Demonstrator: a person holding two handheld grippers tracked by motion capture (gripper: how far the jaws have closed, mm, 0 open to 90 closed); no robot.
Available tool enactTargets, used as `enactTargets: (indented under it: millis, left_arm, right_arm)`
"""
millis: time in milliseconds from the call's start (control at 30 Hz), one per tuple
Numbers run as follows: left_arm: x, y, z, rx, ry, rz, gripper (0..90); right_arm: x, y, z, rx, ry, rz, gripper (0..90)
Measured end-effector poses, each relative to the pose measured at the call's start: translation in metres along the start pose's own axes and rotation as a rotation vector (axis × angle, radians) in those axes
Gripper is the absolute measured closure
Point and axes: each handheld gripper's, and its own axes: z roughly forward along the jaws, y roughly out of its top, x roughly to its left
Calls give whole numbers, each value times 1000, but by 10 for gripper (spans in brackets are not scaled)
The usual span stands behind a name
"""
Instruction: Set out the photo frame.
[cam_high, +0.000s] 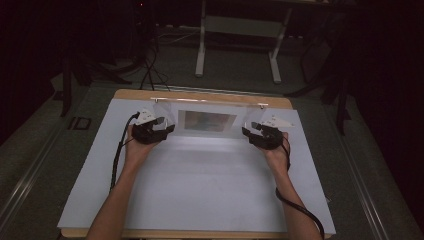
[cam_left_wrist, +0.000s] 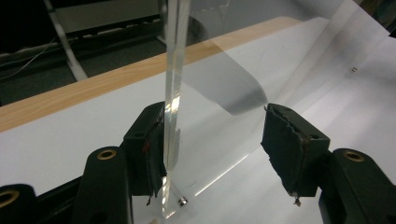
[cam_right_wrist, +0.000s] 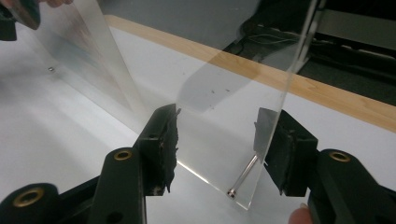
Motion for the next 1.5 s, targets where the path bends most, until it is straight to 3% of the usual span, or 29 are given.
enactTargets:
  millis: [200,433,633,1500]
  left_arm:
    - [0,1,3,-3,11,-21,408]
    - [-1,6,7,24,42,-6,408]
    - [-5,10,12,52,96,30,391]
    - [-9,15,8,92,109,5,391]
  right_arm:
    - [4,2,4,7,-45,-21,469]
    - [4,5,8,13,-65,-12,467]
    - [3,7,11,18,-83,-3,465]
    - [9,14,10,51,-113,-15,461]
